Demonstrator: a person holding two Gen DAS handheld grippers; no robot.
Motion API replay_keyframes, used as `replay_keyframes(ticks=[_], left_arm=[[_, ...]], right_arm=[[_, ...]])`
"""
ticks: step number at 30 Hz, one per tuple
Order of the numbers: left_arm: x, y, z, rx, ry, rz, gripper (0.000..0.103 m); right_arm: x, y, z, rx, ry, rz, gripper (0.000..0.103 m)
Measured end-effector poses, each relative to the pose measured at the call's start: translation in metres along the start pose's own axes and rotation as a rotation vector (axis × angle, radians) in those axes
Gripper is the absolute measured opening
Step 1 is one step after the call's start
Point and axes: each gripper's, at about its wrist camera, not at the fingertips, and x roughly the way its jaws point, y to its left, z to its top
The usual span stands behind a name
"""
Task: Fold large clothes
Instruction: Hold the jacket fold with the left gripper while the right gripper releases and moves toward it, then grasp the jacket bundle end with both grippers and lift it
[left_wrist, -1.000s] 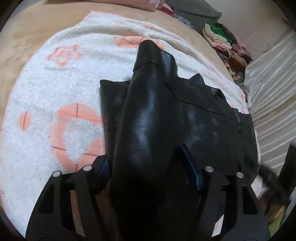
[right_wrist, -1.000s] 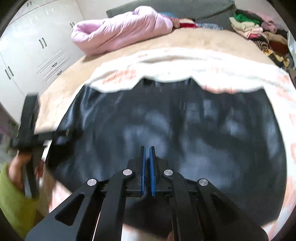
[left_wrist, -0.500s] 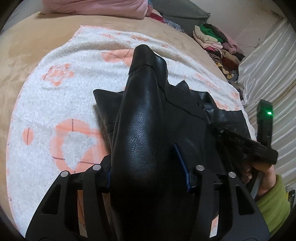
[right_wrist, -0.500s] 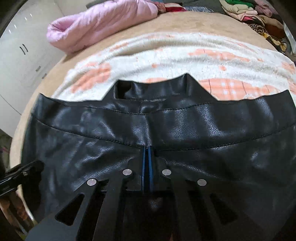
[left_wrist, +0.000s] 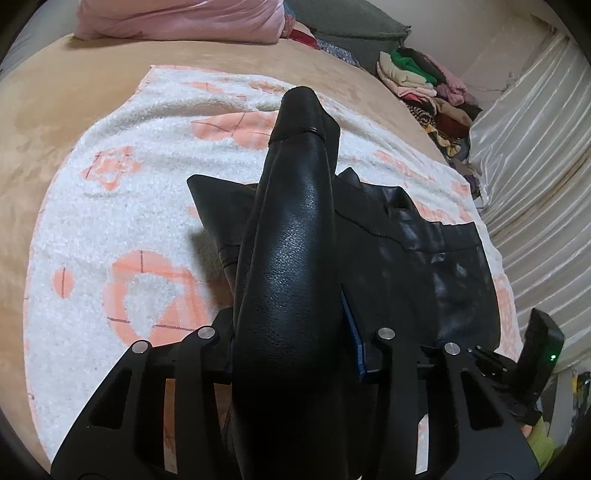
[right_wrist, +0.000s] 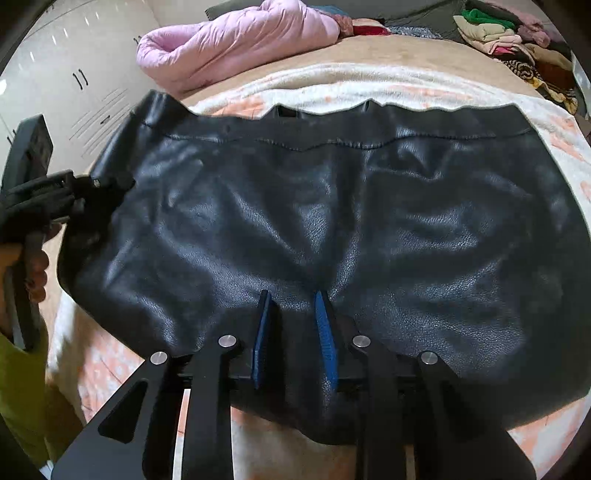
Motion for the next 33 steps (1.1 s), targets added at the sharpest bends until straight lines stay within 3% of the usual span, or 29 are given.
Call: replay_keyframes(ticks=[1,3,5,7,9,14,22,23,24,25,27,30,33], left_arm=[[0.0,0.0,0.001,0.002,0.003,0.005,0.034],[0.002,0.001,0.004,-0.004,0.014,0.0,0.034],[0.003,0.002,0.006,0.0,0.024,0.001,0.034],[0.004,0.003,0.006,0.001,0.029,0.0,0.034],[0.004,0.005,0.007,0.0,0.035,-0.005,0.034],[0.006,0.009,0.008,-0.001,0.041,-0.008,0.034],[0.005,0.009,0.01,0.014,0.038,-0.027,0.034],[0.003,0.009,0.01,0.018,0.035,-0.027,0.033],[0.001,0.007,0.009,0.022,0.031,-0.027,0.032],[0.0,0.005,0.009,0.026,0.028,-0.027,0.031],[-0.006,-0.002,0.011,0.036,0.013,-0.027,0.029],[-0.013,-0.015,0.014,0.058,-0.009,-0.026,0.029],[-0.021,-0.032,0.017,0.083,-0.029,-0.023,0.029]], right_arm=[[-0.012,0.01,0.001,-0.036,-0.042,0.01,0.031],[-0.03,0.038,-0.005,-0.147,-0.094,0.067,0.055],[-0.038,0.065,-0.013,-0.244,-0.124,0.095,0.072],[-0.04,0.098,-0.026,-0.371,-0.152,0.101,0.076],[-0.033,0.129,-0.038,-0.494,-0.172,0.065,0.093],[-0.005,0.173,-0.044,-0.656,-0.185,0.007,0.095],[0.022,0.202,-0.05,-0.762,-0.273,-0.176,0.094],[0.021,0.202,-0.05,-0.756,-0.285,-0.178,0.089],[0.018,0.201,-0.05,-0.749,-0.302,-0.182,0.074],[0.013,0.2,-0.052,-0.743,-0.313,-0.163,0.07],[0.003,0.198,-0.054,-0.744,-0.343,-0.149,0.051],[-0.015,0.198,-0.056,-0.764,-0.409,-0.168,0.038],[-0.032,0.191,-0.053,-0.724,-0.432,-0.158,0.032]])
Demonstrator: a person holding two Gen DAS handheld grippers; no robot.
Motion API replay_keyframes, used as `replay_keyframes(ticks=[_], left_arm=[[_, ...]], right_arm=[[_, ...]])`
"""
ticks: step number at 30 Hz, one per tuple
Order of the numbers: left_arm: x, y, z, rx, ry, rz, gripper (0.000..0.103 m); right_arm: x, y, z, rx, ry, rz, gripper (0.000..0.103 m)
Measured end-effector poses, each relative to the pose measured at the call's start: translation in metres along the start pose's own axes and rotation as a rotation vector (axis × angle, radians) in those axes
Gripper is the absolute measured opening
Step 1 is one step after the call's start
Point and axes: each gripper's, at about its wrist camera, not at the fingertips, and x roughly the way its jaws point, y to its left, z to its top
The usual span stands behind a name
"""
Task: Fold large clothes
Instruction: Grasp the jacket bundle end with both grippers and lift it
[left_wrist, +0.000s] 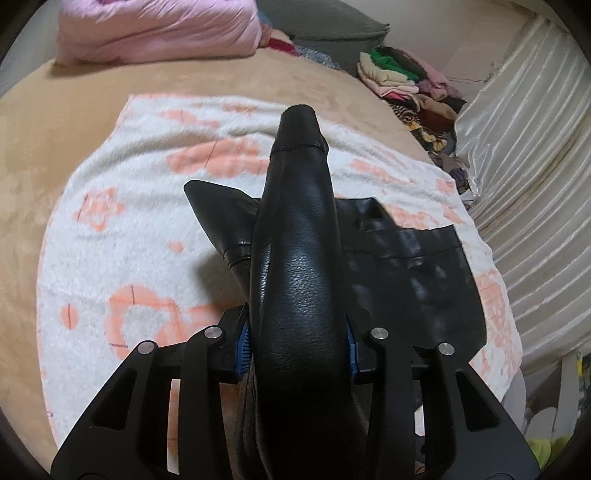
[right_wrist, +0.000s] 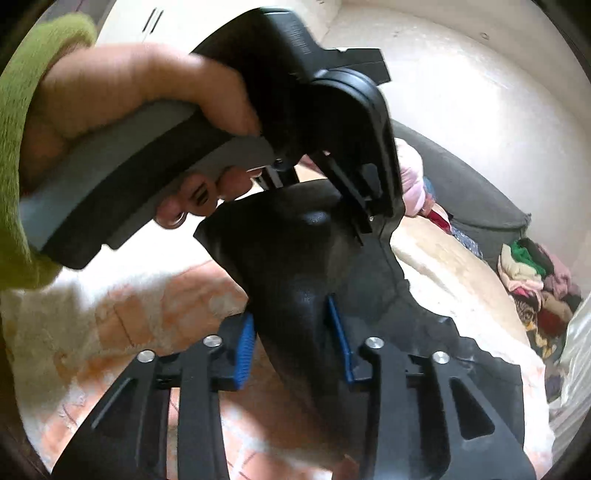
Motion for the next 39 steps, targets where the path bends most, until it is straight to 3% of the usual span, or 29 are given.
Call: replay_keyframes(ticks=[12,20,36,39], left_arm=[[-0.015,-0.069,0.017,0.084,-0.046,-0.036,0.03],[-0.008,-0.128,0.024,0.156,-0.056,-0.063,0.036],[0.048,-0.223,0.015,0.279,0.001,-0.098,0.045],[0.056,-0.228,0.013,0.261,0.02,-0.139,0.046]], right_arm=[[-0.049,-0.04,0.002,0.079,-0.073,-0.097,0.021],[-0.084,-0.083,-0.021,0.162,-0.105,-0.172,0.017],[-0.098,-0.142,-0.086,0.36,-0.052,-0.217,0.016],[-0.093,-0.152,-0.1,0.384,-0.024,-0.214,0.016]])
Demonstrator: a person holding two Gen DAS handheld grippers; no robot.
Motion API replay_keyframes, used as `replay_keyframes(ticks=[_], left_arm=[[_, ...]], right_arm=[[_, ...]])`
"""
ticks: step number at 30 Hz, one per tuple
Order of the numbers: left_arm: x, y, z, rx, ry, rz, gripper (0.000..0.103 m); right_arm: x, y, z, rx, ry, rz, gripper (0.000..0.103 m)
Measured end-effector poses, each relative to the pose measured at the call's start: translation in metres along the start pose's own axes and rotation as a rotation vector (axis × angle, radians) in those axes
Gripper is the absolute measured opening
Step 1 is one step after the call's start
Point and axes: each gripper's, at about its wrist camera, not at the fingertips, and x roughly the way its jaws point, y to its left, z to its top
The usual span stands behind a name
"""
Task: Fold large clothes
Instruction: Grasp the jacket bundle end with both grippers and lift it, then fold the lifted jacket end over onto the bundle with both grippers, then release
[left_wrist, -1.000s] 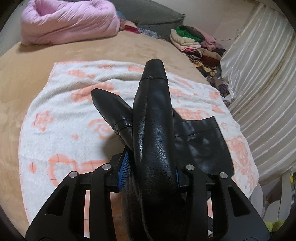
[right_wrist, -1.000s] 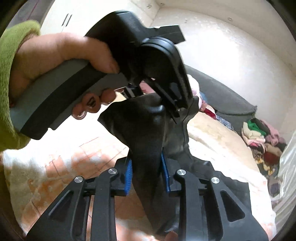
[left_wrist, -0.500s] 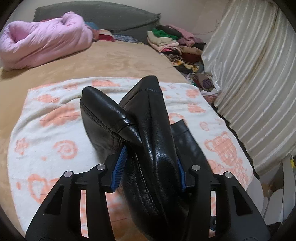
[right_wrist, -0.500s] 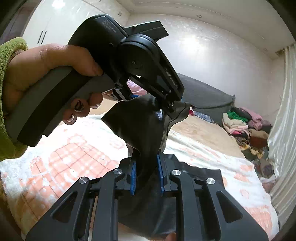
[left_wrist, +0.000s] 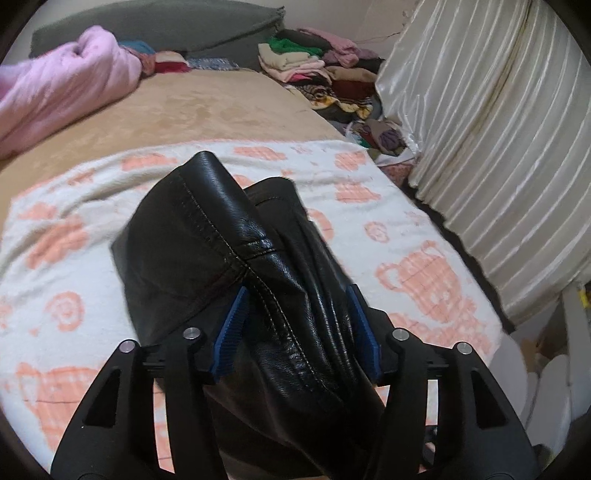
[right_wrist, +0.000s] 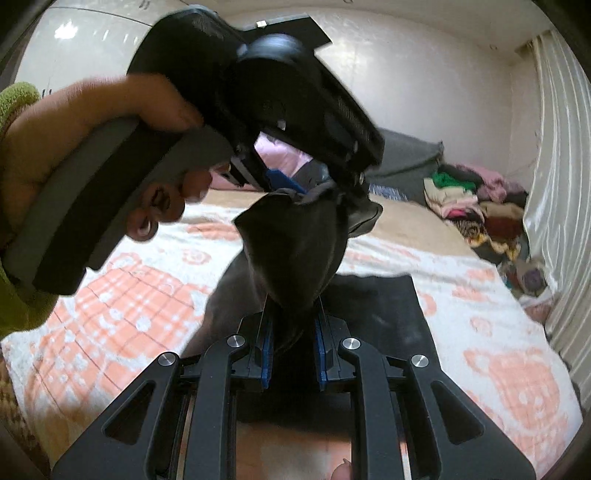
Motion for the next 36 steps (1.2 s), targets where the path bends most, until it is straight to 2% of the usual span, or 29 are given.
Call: replay_keyframes(ticks=[4,7,9,11,13,14,16,17,18,20,21,24,25,27,28,30,32,34,36], left_arm=[[-0.004,0.003,-0.003,-0.028,-0.04,-0.022,0.047],[-0.013,0.02,-0.012,-0.089,-0.086,-0.008,0.055],[-0.009,0.033,-0.027,-0.086,-0.076,0.089,0.062],[0.01,0.05,-0.052,-0.06,-0.01,0.208,0.062],[0.025,0.059,-0.071,-0.052,0.036,0.247,0.062],[0.033,0.063,-0.081,-0.058,0.059,0.241,0.062],[0.035,0.069,-0.089,-0.088,0.049,0.234,0.062],[0.035,0.072,-0.09,-0.098,0.038,0.223,0.062],[0.034,0.073,-0.089,-0.102,0.035,0.216,0.062],[0.033,0.072,-0.088,-0.085,0.032,0.222,0.062],[0.034,0.07,-0.087,-0.079,0.032,0.226,0.062],[0.033,0.07,-0.087,-0.083,0.029,0.206,0.062],[0.034,0.071,-0.088,-0.089,0.028,0.202,0.062],[0.035,0.071,-0.088,-0.089,0.026,0.197,0.062],[0.035,0.073,-0.088,-0.089,0.026,0.194,0.062],[0.033,0.073,-0.089,-0.086,0.027,0.195,0.062],[0.03,0.071,-0.088,-0.073,0.028,0.201,0.063],[0.023,0.066,-0.085,-0.054,0.013,0.202,0.065],[0.015,0.063,-0.082,-0.049,-0.009,0.188,0.073]], right_arm=[[0.01,-0.019,-0.025,0.079,0.082,0.025,0.016],[0.019,-0.042,-0.045,0.199,0.157,0.09,0.016],[0.02,-0.05,-0.053,0.266,0.171,0.141,0.016],[0.023,-0.057,-0.058,0.334,0.191,0.182,0.017],[0.028,-0.065,-0.058,0.418,0.222,0.247,0.019],[0.03,-0.069,-0.058,0.463,0.241,0.28,0.024],[0.031,-0.078,-0.053,0.544,0.275,0.349,0.057],[0.028,-0.084,-0.047,0.577,0.272,0.35,0.085],[0.025,-0.092,-0.036,0.604,0.259,0.35,0.094],[0.022,-0.108,-0.018,0.64,0.227,0.344,0.095],[0.027,-0.116,-0.007,0.654,0.238,0.323,0.096],[0.075,-0.136,0.018,0.674,0.401,0.287,0.096],[0.091,-0.138,0.021,0.664,0.436,0.301,0.096],[0.127,-0.14,0.025,0.659,0.527,0.298,0.093],[0.139,-0.14,0.026,0.653,0.55,0.29,0.086],[0.159,-0.132,0.029,0.603,0.569,0.31,0.028],[0.158,-0.127,0.04,0.529,0.523,0.3,0.015],[0.146,-0.125,0.057,0.477,0.451,0.33,0.012],[0.133,-0.126,0.072,0.427,0.391,0.338,0.011]])
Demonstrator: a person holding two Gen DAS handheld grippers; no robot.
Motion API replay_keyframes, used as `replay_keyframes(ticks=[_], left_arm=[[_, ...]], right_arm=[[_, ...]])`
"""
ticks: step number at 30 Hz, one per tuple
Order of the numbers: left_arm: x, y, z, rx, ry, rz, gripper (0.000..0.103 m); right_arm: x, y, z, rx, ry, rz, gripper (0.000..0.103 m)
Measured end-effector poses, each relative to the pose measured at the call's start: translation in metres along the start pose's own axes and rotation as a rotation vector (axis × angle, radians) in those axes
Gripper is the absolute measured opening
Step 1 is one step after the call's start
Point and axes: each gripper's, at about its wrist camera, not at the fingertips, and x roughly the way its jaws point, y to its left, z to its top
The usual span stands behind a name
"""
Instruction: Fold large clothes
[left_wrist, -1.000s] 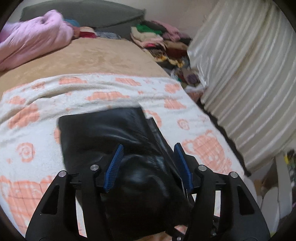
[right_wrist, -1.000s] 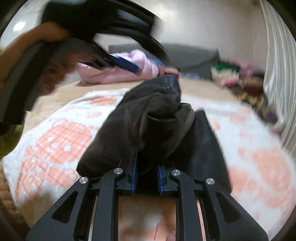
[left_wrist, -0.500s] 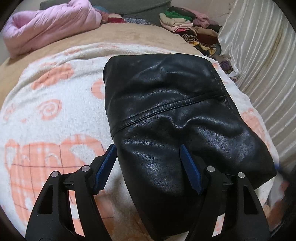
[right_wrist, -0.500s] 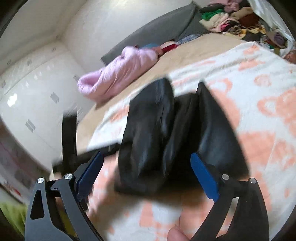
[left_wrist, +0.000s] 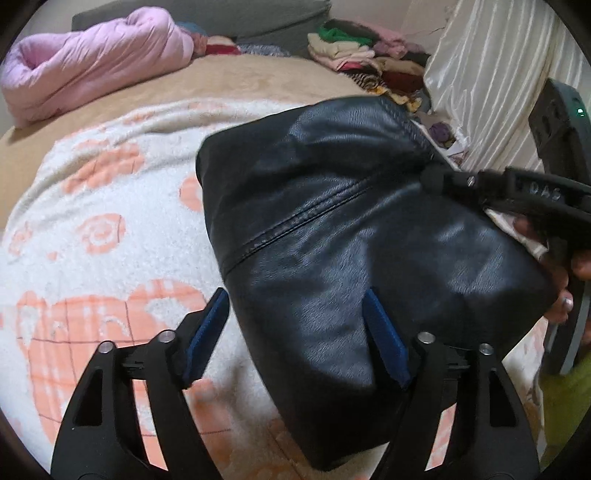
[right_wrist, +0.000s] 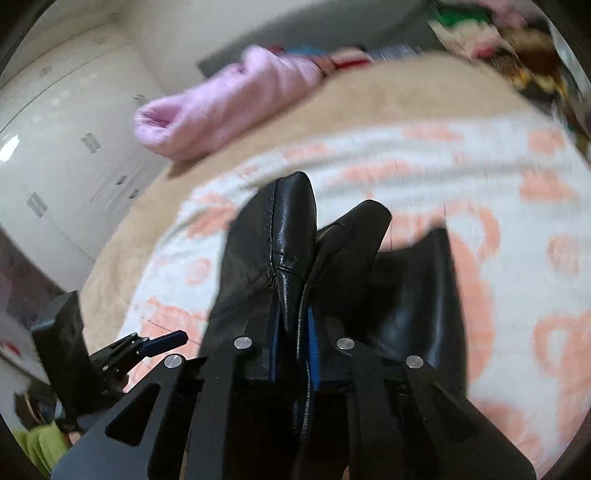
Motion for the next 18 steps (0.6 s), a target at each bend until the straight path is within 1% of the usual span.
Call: replay_keyframes(ticks=[2,4,5,6,7,9,10,13,14,17,18], left_arm=[[-0.009,-0.002,0.005,-0.008,-0.018,-0.028,0.077],[-0.01,-0.007,0.008,0.002,-0.021,-0.035,0.08],[-0.008,-0.009,0.008,0.006,-0.018,-0.031,0.083],[-0.004,-0.01,0.008,0.003,-0.01,-0.035,0.086],[0.003,-0.011,0.006,-0.011,0.009,-0.056,0.086],[0.016,-0.012,0.003,-0.041,0.047,-0.093,0.091],[0.024,-0.014,0.0,-0.058,0.072,-0.118,0.092],[0.039,-0.019,-0.006,-0.084,0.113,-0.154,0.094],[0.042,-0.019,-0.006,-0.09,0.117,-0.155,0.094],[0.046,-0.019,-0.008,-0.111,0.128,-0.168,0.094],[0.045,-0.018,-0.008,-0.113,0.129,-0.169,0.094]], right_arm=[[-0.02,0.002,0.004,-0.06,-0.055,-0.018,0.011],[-0.031,-0.015,0.006,-0.05,-0.095,-0.034,0.011],[-0.033,-0.025,0.004,-0.042,-0.102,-0.035,0.011],[-0.034,-0.04,-0.002,-0.023,-0.091,-0.034,0.011],[-0.031,-0.05,-0.008,-0.008,-0.076,-0.044,0.011],[-0.012,-0.07,-0.026,-0.009,-0.025,-0.073,0.012],[-0.006,-0.076,-0.033,-0.011,-0.009,-0.088,0.012],[0.013,-0.094,-0.052,0.031,0.002,-0.105,0.014],[0.016,-0.098,-0.056,0.047,-0.001,-0.105,0.016],[0.013,-0.103,-0.061,0.056,-0.014,-0.166,0.043],[0.007,-0.105,-0.061,0.08,-0.025,-0.147,0.045]])
